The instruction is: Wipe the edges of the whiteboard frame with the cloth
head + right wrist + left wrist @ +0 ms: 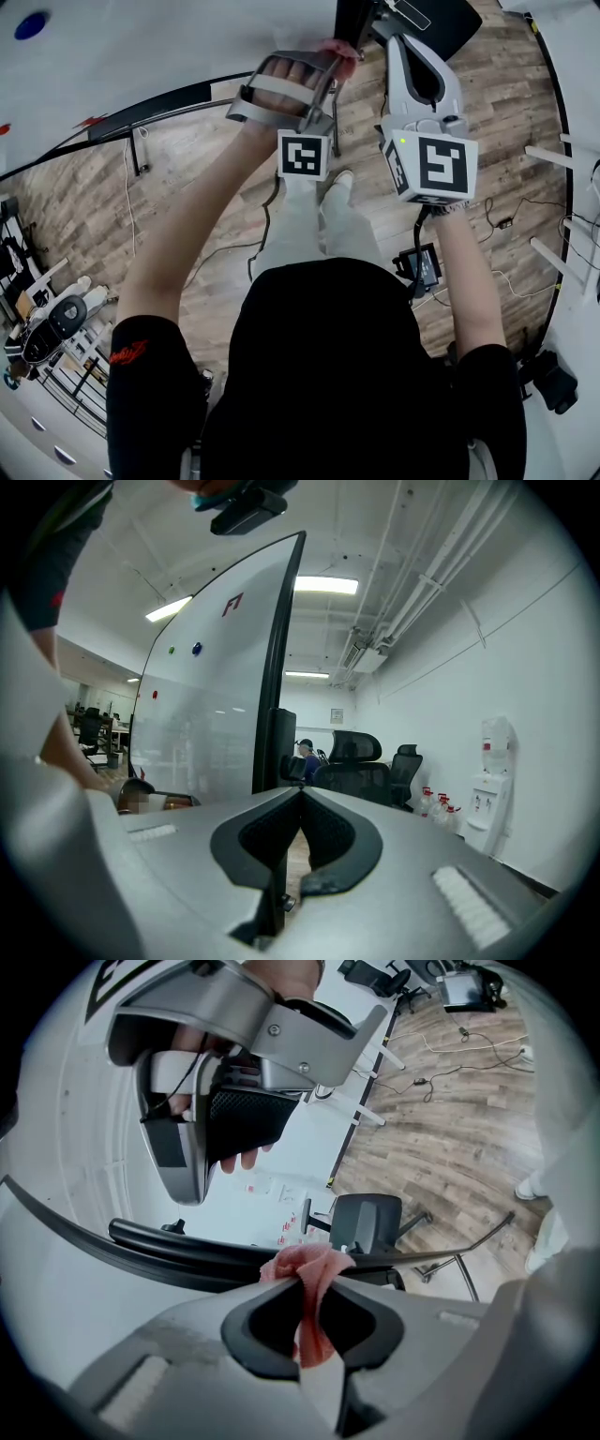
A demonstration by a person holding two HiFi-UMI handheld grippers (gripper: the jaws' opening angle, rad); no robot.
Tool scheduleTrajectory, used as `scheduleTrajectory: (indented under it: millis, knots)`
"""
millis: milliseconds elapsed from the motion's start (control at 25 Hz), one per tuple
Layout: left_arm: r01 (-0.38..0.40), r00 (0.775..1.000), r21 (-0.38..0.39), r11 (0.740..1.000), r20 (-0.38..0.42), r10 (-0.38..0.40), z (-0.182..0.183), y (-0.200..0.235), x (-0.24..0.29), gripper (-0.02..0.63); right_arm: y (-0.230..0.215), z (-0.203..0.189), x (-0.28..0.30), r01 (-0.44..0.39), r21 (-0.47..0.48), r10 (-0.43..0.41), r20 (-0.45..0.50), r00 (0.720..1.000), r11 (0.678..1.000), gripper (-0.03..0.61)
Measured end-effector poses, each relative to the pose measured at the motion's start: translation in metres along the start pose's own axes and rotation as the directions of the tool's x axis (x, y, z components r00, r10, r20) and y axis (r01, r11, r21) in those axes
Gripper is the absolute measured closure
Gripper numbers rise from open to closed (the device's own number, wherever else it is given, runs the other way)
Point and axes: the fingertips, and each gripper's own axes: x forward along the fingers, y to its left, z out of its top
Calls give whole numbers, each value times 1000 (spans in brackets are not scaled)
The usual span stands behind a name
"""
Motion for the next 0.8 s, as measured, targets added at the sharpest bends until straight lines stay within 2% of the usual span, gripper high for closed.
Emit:
scheduleTrajectory:
  millis: [800]
  knots:
    - [44,998,-42,998,-32,-45,-3,-34,17,569,1,-30,2,6,21,-5,-54,999,1000,577]
